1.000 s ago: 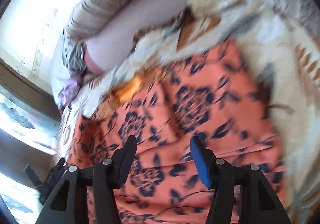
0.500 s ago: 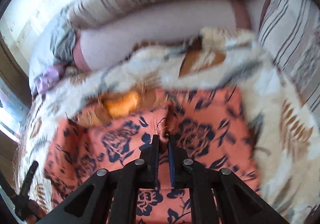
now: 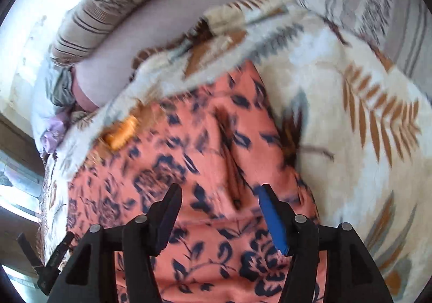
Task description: Fold small clothes
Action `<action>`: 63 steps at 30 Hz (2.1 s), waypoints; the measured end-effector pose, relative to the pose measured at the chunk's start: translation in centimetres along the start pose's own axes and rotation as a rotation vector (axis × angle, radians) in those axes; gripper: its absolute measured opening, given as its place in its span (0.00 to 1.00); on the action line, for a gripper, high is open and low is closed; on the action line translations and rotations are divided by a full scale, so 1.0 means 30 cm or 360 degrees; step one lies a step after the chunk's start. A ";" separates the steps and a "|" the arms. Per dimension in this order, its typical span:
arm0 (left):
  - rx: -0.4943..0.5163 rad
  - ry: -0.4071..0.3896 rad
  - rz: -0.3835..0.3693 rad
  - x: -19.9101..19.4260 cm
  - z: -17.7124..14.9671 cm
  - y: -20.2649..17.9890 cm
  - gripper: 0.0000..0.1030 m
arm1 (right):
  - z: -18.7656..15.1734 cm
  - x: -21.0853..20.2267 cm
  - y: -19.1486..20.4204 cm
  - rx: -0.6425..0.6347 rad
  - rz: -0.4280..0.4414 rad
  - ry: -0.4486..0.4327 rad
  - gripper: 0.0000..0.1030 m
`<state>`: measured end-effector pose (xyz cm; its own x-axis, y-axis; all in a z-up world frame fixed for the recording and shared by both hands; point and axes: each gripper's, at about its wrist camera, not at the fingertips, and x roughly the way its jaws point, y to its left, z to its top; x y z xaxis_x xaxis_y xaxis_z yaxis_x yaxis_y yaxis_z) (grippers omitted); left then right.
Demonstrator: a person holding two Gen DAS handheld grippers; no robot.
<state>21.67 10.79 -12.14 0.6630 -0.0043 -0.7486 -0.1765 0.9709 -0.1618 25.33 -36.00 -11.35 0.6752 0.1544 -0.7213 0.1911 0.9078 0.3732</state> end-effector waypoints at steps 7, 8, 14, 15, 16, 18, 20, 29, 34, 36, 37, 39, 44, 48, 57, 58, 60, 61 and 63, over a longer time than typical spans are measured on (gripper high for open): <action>0.0032 0.0075 0.0039 0.046 -0.007 0.000 0.78 | 0.137 0.149 -0.017 0.0033 -0.0106 0.0081 0.62; 0.0032 0.0081 0.0040 0.046 -0.006 -0.001 0.78 | 0.143 0.169 -0.010 0.0000 -0.0121 0.0094 0.62; 0.0047 0.0084 0.0058 0.049 -0.004 -0.006 0.79 | 0.137 0.170 0.202 -0.0611 -0.0368 0.0082 0.10; 0.0047 0.0085 0.0059 0.051 -0.003 -0.007 0.79 | 0.142 0.138 0.226 -0.0654 -0.0401 0.0002 0.10; 0.0046 0.0086 0.0058 0.052 -0.002 -0.006 0.79 | 0.146 0.117 0.230 -0.0650 -0.0417 -0.0048 0.10; 0.0046 0.0087 0.0056 0.054 -0.001 -0.005 0.80 | 0.143 0.131 0.193 -0.0592 -0.0486 -0.0064 0.10; 0.0050 0.0085 0.0058 0.053 -0.002 -0.005 0.80 | 0.119 0.199 0.127 -0.0525 -0.0527 0.0045 0.11; 0.0060 0.0081 0.0078 0.051 -0.003 -0.010 0.80 | 0.058 0.015 0.116 -0.0363 -0.0285 -0.0207 0.81; 0.0064 0.0086 0.0071 0.048 0.002 -0.009 0.80 | 0.001 0.214 0.036 -0.0339 -0.0254 0.0265 0.71; 0.0075 0.0055 0.0072 0.029 -0.002 -0.004 0.80 | -0.001 0.131 -0.021 -0.0149 -0.0191 0.0100 0.64; 0.0084 0.0031 0.0089 0.013 -0.006 -0.001 0.80 | -0.012 0.081 -0.020 -0.0135 -0.0186 0.0049 0.65; 0.0104 -0.0024 0.0108 -0.037 -0.021 0.004 0.80 | -0.052 -0.008 0.002 -0.0243 -0.0181 -0.0012 0.67; 0.0231 -0.0107 -0.0034 -0.244 -0.102 0.019 0.80 | -0.221 -0.177 -0.088 -0.0401 -0.0163 0.0115 0.78; 0.0233 0.0038 -0.0152 -0.368 -0.224 0.108 0.80 | -0.332 -0.254 -0.275 -0.0312 -0.0059 0.0305 0.78; 0.0278 0.0412 -0.0109 -0.440 -0.531 0.179 0.80 | -0.544 -0.373 -0.486 -0.0096 0.0392 0.0545 0.78; 0.0273 0.0429 -0.0113 -0.443 -0.543 0.171 0.80 | -0.566 -0.376 -0.484 -0.0097 0.0415 0.0565 0.77; 0.0203 0.0431 -0.0115 -0.446 -0.556 0.165 0.80 | -0.591 -0.371 -0.473 -0.0091 0.0441 0.0607 0.76; 0.0181 0.0427 -0.0111 -0.443 -0.556 0.165 0.80 | -0.600 -0.376 -0.469 -0.0097 0.0439 0.0610 0.73; 0.0170 0.0416 -0.0095 -0.438 -0.561 0.160 0.80 | -0.614 -0.371 -0.462 -0.0105 0.0441 0.0626 0.63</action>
<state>-0.15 11.47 -13.89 0.4575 -0.1105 -0.8823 -0.0557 0.9867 -0.1524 2.03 -43.12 -19.24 0.3715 0.5180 -0.7705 -0.0118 0.8325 0.5539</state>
